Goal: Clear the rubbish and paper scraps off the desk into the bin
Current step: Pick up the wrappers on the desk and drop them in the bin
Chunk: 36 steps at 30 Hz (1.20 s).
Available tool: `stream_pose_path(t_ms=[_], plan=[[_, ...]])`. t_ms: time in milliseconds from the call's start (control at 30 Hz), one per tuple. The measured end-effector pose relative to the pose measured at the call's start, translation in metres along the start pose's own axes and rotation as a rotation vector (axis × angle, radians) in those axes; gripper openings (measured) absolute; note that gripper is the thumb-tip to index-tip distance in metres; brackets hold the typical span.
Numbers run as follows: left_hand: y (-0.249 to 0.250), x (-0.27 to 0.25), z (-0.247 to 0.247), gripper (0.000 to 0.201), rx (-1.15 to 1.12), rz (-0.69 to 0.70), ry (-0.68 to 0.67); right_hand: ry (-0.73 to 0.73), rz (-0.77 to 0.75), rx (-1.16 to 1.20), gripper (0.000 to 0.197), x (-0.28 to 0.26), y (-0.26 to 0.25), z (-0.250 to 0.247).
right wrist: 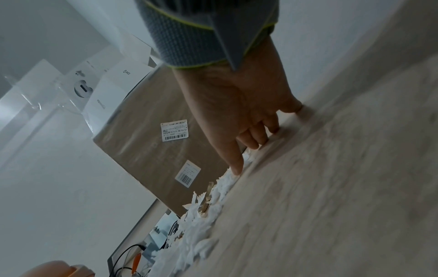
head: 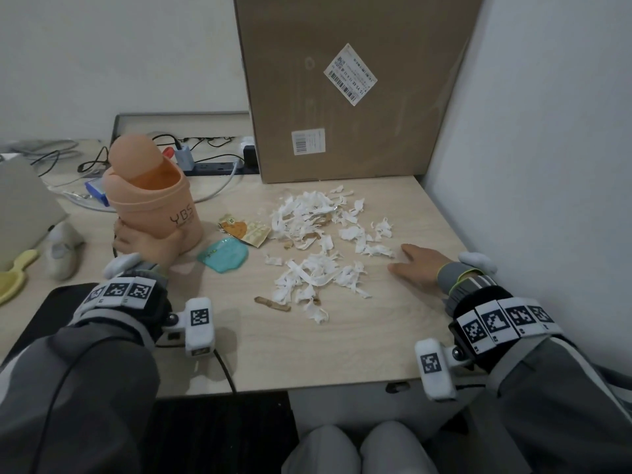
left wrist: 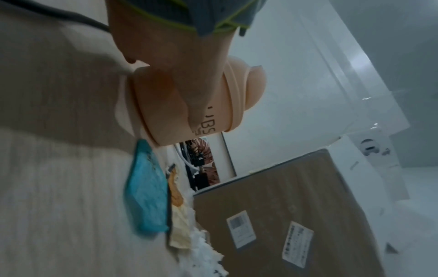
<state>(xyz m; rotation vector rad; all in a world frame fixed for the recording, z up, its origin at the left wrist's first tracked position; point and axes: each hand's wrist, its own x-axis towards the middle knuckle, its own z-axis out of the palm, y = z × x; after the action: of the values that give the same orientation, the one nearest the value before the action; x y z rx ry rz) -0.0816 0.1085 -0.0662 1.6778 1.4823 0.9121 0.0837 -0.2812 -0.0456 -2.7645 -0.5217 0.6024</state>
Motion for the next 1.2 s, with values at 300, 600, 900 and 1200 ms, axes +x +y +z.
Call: stream_pose_path(t_ms=[300, 600, 900, 1200], plan=[[-0.002, -0.027, -0.007, 0.041, -0.097, 0.038, -0.328, -0.006, 0.015, 0.171, 0.066, 0.0, 0.003, 0.005], [0.022, -0.087, 0.023, 0.052, 0.266, 0.121, -0.77, -0.026, 0.049, 0.229, 0.066, -0.001, -0.013, 0.001], [0.061, -0.144, 0.039, 0.047, 0.181, 0.215, -1.076, -0.241, -0.127, 0.326, 0.061, -0.001, -0.067, 0.008], [0.078, -0.073, 0.055, 0.039, 0.235, 0.268, -0.798, 0.15, -0.109, 0.337, 0.032, 0.06, -0.057, -0.059]])
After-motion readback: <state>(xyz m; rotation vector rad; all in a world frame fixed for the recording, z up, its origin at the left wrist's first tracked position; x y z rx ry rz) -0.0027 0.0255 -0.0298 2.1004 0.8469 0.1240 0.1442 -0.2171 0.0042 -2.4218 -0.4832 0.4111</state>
